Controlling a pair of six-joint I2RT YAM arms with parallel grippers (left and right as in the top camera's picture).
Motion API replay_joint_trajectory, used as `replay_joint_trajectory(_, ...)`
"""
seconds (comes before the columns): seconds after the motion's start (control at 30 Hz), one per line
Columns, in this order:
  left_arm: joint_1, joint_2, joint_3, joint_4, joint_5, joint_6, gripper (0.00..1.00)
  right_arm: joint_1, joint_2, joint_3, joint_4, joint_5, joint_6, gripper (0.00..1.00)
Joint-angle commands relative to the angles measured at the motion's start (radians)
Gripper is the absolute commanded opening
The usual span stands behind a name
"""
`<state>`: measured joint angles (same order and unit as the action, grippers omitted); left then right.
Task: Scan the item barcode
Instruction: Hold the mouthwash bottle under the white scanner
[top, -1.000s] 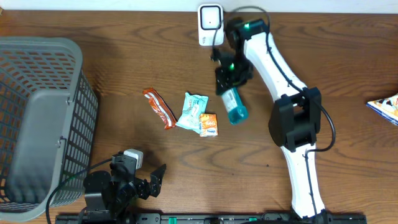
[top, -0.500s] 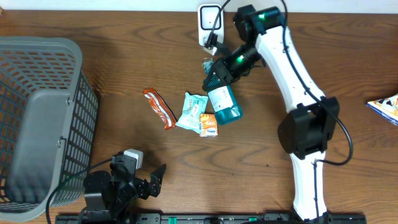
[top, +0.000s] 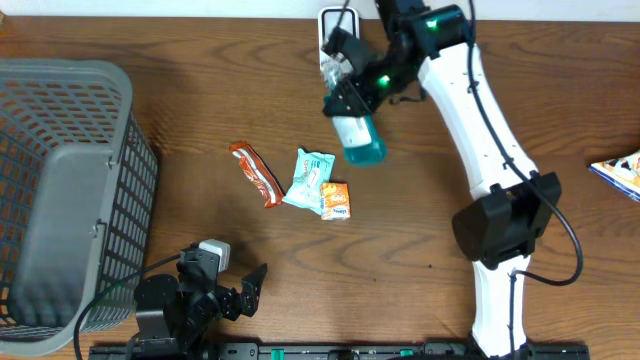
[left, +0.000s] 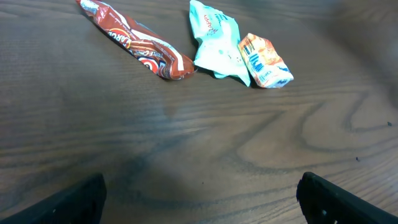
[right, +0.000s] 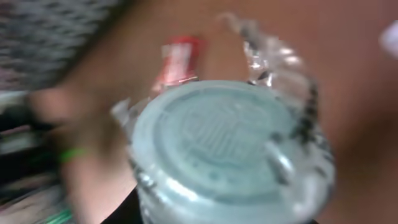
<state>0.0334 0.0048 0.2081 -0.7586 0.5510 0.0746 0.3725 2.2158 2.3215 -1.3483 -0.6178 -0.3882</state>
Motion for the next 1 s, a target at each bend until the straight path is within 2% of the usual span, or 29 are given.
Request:
replay_joint_trajectory(0.0,0.006,-0.001,0.004,-0.004,0.003,-0.002,0.98,0.067,-0.027,0.019,0.148,0.511,0.151,0.01)
replay_joint_trajectory(0.13,0.006,-0.001,0.004,-0.004,0.002,-0.001,0.98,0.112,0.000,0.019,0.321,0.872,0.178,0.02)
replay_joint_trajectory(0.27,0.006,-0.001,0.004,-0.004,0.003,-0.001,0.98,0.126,0.052,0.019,0.441,1.037,0.163,0.01)
replay_joint_trajectory(0.5,0.006,-0.001,0.004,-0.004,0.002,-0.002,0.98,0.125,0.172,0.019,0.773,1.191,0.018,0.01)
replay_joint_trajectory(0.7,0.006,-0.001,0.004,-0.004,0.002,-0.002,0.98,0.127,0.310,0.019,1.185,1.328,-0.246,0.01)
replay_joint_trajectory(0.87,0.006,-0.001,0.004,-0.004,0.002,-0.002,0.98,0.130,0.377,0.019,1.320,1.353,-0.356,0.01)
replay_joint_trajectory(0.97,0.006,-0.001,0.004,-0.004,0.002,-0.002,0.98,0.131,0.397,0.019,1.337,1.366,-0.361,0.01)
